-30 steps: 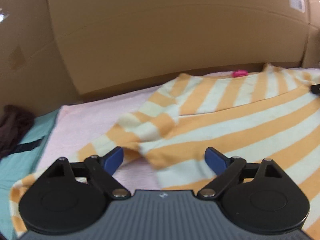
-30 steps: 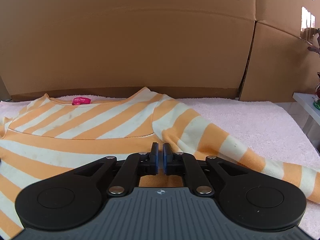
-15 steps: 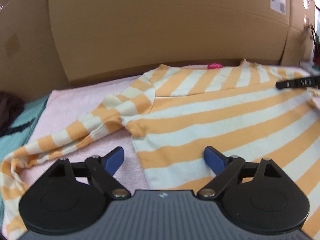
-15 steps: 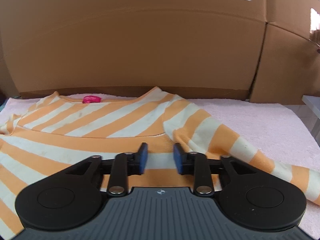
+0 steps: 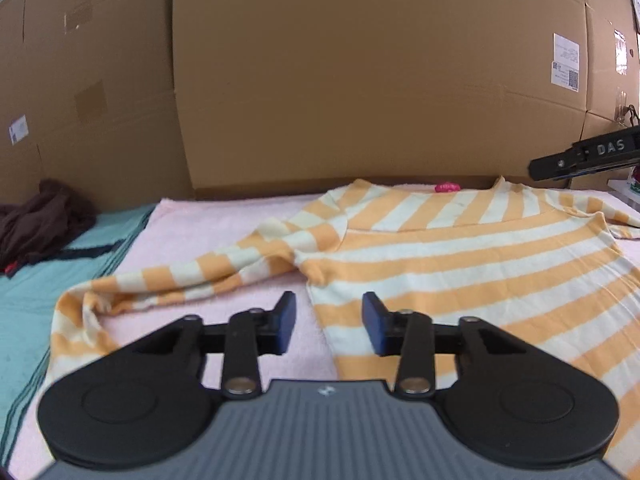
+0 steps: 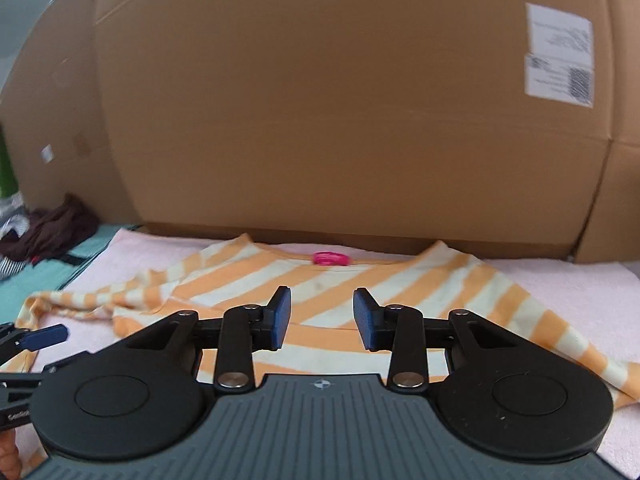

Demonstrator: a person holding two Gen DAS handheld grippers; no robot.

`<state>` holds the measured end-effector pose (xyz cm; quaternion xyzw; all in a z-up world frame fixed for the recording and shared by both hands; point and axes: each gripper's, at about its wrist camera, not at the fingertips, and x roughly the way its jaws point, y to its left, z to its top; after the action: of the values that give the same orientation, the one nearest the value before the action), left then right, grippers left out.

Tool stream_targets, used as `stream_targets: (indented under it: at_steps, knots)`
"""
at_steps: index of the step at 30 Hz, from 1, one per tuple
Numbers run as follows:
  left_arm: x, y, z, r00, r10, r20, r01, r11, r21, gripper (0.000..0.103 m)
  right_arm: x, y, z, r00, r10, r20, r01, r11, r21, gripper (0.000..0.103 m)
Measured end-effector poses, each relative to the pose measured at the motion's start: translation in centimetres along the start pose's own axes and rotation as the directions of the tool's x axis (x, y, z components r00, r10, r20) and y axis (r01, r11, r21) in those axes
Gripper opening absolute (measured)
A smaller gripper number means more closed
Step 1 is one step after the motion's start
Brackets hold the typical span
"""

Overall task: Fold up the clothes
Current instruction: 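Grasp a striped sleeve cuff with the right gripper and lift it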

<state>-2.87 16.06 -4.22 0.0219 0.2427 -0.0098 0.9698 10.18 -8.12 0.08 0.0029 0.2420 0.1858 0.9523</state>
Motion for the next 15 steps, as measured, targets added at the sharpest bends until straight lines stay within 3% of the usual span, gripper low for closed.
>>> stream_targets:
  at_steps: [4, 7, 10, 12, 15]
  knots:
    - [-4.7, 1.9, -3.0, 0.998, 0.056, -0.003, -0.056, 0.998, 0.037, 0.030, 1.2, 5.5, -1.0, 0.989, 0.139, -0.059, -0.145, 0.983, -0.113, 0.038]
    - [-8.0, 5.2, -4.5, 0.991, 0.128, -0.037, -0.129, 0.992, -0.012, 0.035, 1.6, 10.0, -1.5, 0.953, 0.290, -0.090, -0.303, 0.926, -0.226, 0.039]
    - [-10.4, 8.3, -4.9, 0.965, 0.258, -0.058, -0.261, 0.964, -0.055, 0.038, 1.1, 16.2, -2.3, 0.884, 0.450, -0.129, -0.461, 0.786, -0.412, 0.044]
    - [-11.7, 10.5, -4.6, 0.941, 0.332, -0.072, -0.338, 0.936, -0.101, 0.039, 0.9, 19.2, -3.2, 0.852, 0.499, -0.159, -0.505, 0.704, -0.499, 0.058]
    - [-13.0, 12.8, -4.3, 0.916, 0.391, -0.092, -0.401, 0.901, -0.166, 0.040, 0.7, 23.5, -4.6, 0.811, 0.546, -0.209, -0.547, 0.580, -0.604, 0.056]
